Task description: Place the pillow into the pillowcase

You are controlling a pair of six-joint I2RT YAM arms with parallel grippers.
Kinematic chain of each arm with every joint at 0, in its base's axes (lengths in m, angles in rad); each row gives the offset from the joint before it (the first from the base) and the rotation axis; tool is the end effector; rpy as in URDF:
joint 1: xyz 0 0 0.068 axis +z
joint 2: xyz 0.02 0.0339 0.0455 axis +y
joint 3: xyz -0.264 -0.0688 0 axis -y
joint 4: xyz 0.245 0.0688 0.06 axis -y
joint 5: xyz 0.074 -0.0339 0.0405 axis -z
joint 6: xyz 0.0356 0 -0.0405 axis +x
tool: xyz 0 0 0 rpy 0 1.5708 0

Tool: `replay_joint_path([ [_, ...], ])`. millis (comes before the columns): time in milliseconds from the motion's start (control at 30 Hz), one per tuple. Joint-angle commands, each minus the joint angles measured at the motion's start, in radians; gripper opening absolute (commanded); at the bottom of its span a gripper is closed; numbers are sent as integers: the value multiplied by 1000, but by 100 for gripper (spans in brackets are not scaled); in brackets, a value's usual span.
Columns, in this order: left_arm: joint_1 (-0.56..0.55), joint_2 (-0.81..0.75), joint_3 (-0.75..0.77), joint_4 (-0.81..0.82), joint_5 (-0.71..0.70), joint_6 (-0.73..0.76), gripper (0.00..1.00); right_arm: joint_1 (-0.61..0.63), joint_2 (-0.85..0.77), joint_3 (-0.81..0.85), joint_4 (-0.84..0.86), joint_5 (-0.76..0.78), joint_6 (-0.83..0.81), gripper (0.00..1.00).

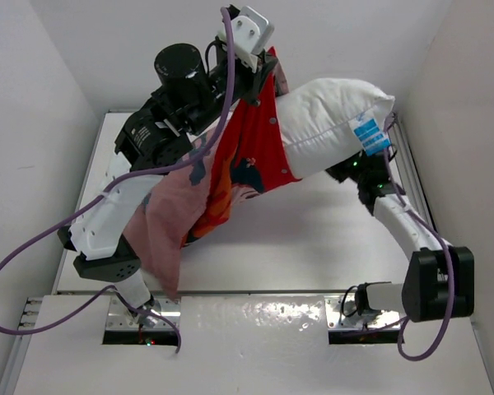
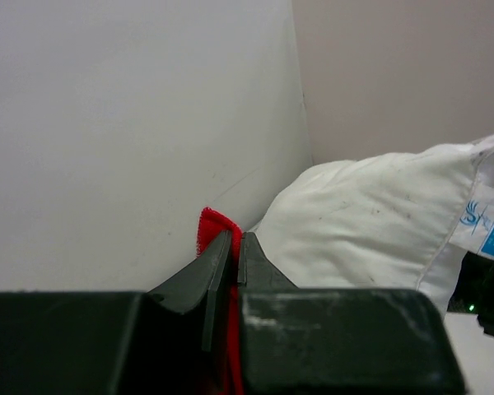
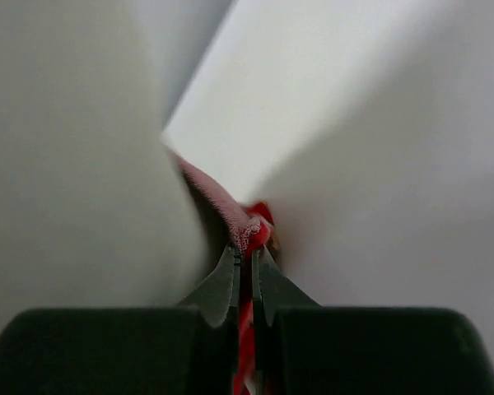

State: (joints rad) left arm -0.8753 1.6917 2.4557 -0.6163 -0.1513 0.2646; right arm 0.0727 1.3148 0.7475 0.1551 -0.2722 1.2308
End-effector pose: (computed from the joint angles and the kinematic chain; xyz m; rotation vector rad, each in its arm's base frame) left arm 0.1933 -0.2232 0.6045 0.6663 1.2727 -0.3955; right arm 0.2898 0.0307 0.2445 1.0082 1.8916 1.0796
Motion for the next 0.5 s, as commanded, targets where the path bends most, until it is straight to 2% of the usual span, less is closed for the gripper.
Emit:
replay_joint_path([
  [0, 6, -63, 77, 217, -28, 39, 0, -68, -109, 228, -133, 117, -164, 0],
  [67, 12, -70, 48, 252, -37, 47, 0, -142, -127, 364, -219, 114, -253, 0],
  [133, 13, -67, 54, 259, -33, 44, 0, -148, -123, 481, -283, 120, -286, 0],
  [167, 12, -61, 69, 260, -33, 39, 0, -149, -118, 594, -319, 126, -347, 0],
  [467, 22, -64, 48, 256, -45, -22, 0, -151, -161, 921, -479, 160, -502, 0],
])
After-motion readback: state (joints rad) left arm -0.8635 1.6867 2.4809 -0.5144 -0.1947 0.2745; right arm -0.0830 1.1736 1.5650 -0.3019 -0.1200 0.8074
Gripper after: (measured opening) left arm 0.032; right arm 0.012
